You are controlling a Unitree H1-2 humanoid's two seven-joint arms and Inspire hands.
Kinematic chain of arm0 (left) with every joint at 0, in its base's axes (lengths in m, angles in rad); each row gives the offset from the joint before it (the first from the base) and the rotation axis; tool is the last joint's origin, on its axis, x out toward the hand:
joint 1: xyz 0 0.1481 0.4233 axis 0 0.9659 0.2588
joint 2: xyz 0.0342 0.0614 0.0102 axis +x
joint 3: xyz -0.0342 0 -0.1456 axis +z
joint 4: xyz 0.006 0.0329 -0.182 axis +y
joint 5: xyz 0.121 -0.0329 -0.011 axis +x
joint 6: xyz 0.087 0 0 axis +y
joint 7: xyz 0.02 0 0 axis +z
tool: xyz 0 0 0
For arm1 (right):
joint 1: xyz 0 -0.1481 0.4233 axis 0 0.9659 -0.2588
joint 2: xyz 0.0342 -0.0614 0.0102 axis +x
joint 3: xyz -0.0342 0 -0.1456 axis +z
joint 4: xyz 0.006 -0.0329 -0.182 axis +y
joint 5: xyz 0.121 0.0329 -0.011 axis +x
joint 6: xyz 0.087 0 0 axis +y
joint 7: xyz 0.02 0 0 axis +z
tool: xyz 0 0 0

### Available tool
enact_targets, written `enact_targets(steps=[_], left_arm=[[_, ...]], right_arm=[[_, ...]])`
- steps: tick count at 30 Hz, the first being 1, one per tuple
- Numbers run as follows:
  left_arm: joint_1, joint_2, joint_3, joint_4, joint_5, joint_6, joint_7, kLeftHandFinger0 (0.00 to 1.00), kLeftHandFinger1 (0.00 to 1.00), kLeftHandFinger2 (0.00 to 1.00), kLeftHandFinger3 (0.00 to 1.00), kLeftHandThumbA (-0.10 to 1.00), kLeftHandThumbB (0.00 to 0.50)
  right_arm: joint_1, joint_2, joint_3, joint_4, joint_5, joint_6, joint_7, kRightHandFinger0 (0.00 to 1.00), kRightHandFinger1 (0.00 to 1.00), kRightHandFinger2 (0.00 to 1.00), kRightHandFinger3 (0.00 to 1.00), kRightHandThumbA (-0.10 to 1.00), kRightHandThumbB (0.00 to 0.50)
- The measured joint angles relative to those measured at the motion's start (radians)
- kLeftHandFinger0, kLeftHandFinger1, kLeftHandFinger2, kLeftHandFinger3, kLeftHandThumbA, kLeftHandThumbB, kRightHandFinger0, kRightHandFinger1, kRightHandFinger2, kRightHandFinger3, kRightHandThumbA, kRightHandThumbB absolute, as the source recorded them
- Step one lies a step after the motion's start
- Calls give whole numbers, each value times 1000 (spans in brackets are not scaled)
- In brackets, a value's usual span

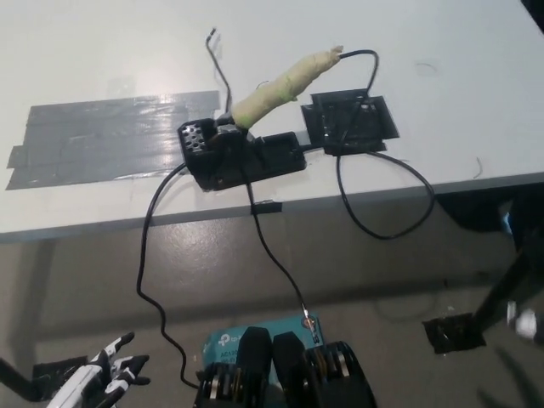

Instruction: The robot uses its right hand to grab the soldering gun kept on the middle of the table and pulls it out of its base and keep it on the right side of the base

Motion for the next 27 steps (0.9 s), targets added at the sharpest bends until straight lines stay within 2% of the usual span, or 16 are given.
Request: enact_targets(steps=[1, 2, 3, 5, 6, 8, 9, 12, 15, 17, 18, 19, 22, 24, 25, 27], left_arm=[[-1, 0, 1, 0, -3, 0, -3, 525, 686, 788, 1000, 647, 463], [-1, 0, 2, 0, -3, 0, -4, 524, 685, 787, 1000, 646, 463], [0, 0, 2, 3, -3, 0, -5, 508, 679, 769, 978, 646, 478], [0, 0, 2, 8, -3, 0, -7, 506, 674, 762, 960, 646, 480], [0, 0, 2, 11, -3, 0, -7, 516, 666, 736, 946, 619, 470], [0, 0, 2, 12, -3, 0, -8, 518, 659, 726, 937, 594, 418], [1, 0, 1, 13, -2, 0, -8, 521, 663, 718, 926, 558, 406], [1, 0, 1, 13, -2, 0, -8, 510, 657, 717, 930, 528, 391], [1, 0, -1, 12, 0, 1, -8, 530, 684, 748, 945, 505, 371], [3, 0, -2, 12, 2, 3, -8, 525, 675, 742, 940, 494, 378], [3, 0, -2, 12, 2, 3, -8, 514, 667, 735, 930, 496, 396], [4, 0, -3, 12, 4, 5, -8, 516, 663, 730, 932, 489, 405], [6, 1, -6, 12, 9, 7, -8, 504, 665, 718, 919, 502, 417], [10, 1, -10, 12, 12, 10, -8, 511, 674, 727, 919, 499, 428], [12, 1, -11, 12, 13, 13, -8, 533, 681, 735, 930, 478, 393], [16, 1, -16, 12, 18, 19, -8, 536, 681, 736, 933, 468, 386]], right_arm=[[-42, -19, 13, -14, -13, 0, 5, 1000, 1000, 1000, 1000, 695, 363], [-82, -36, 31, -26, -32, 2, 8, 1000, 1000, 1000, 1000, 696, 364], [-136, -54, 54, -33, -56, 6, 13, 1000, 1000, 1000, 1000, 628, 382], [-225, -69, 90, -39, -91, 15, 21, 1000, 1000, 1000, 1000, 640, 383], [-280, -70, 111, -38, -110, 21, 25, 1000, 1000, 1000, 1000, 646, 387], [-374, -63, 151, -31, -138, 27, 30, 1000, 1000, 1000, 1000, 662, 368], [-409, -58, 165, -24, -148, 31, 34, 1000, 1000, 1000, 1000, 642, 377], [-547, -35, 232, 17, -188, 34, 48, 1000, 1000, 1000, 1000, 631, 387], [-663, -16, 308, 74, -234, 31, 64, 1000, 1000, 1000, 1000, 709, 420], [-754, 4, 374, 137, -275, 19, 74, 1000, 1000, 1000, 1000, 702, 426], [-782, 10, 398, 159, -289, 14, 79, 1000, 1000, 1000, 1000, 695, 401], [-826, 20, 433, 192, -312, 6, 83, 1000, 1000, 1000, 1000, 633, 368], [-929, 51, 525, 286, -368, -19, 92, 1000, 1000, 1000, 1000, 581, 319], [-995, 77, 592, 361, -412, -48, 94, 1000, 1000, 1000, 1000, 543, 318], [-1019, 87, 617, 394, -430, -62, 94, 1000, 1000, 1000, 1000, 472, 322], [-1071, 113, 680, 482, -472, -101, 91, 1000, 1000, 1000, 1000, 462, 310]])
